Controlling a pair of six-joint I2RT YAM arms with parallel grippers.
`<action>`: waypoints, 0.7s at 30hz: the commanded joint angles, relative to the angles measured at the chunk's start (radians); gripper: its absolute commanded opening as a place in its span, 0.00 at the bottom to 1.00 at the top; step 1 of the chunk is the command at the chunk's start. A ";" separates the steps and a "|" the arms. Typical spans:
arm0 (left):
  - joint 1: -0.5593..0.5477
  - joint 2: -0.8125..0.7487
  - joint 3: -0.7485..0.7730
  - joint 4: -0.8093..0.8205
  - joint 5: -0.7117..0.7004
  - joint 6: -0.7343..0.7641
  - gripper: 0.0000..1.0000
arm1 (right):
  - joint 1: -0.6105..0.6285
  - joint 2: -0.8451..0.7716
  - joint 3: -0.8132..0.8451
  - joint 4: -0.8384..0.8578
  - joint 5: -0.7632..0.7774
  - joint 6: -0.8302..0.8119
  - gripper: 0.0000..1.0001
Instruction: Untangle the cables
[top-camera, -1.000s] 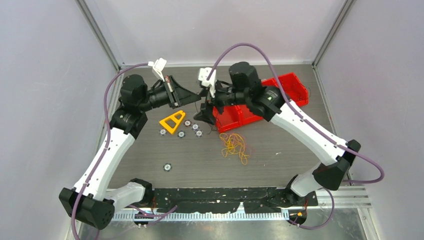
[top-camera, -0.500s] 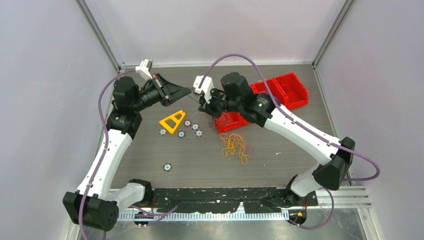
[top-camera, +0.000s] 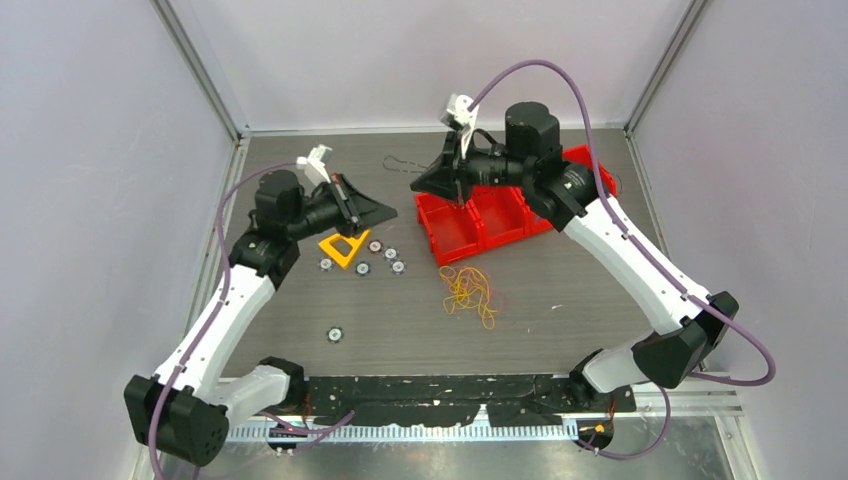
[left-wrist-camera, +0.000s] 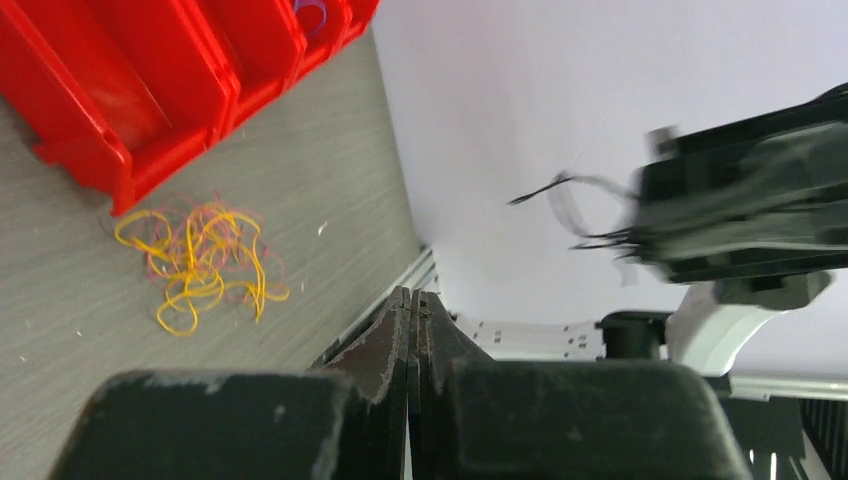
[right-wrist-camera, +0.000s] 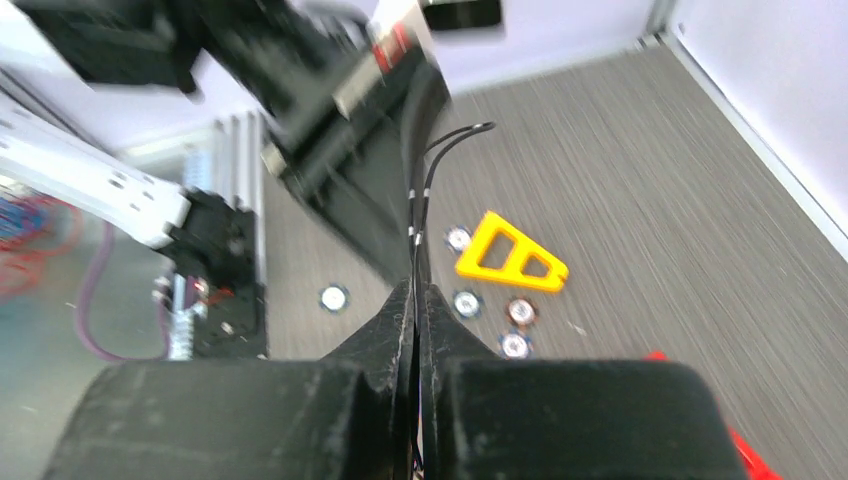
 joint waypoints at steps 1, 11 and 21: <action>-0.121 0.046 0.011 -0.039 -0.049 0.078 0.00 | -0.006 -0.010 0.028 0.312 -0.218 0.348 0.06; -0.045 0.015 0.017 -0.060 0.026 0.222 0.17 | -0.209 -0.051 -0.016 0.166 -0.146 0.253 0.05; -0.009 -0.085 0.057 -0.134 -0.045 0.474 0.81 | -0.755 -0.034 -0.238 0.330 0.018 0.038 0.05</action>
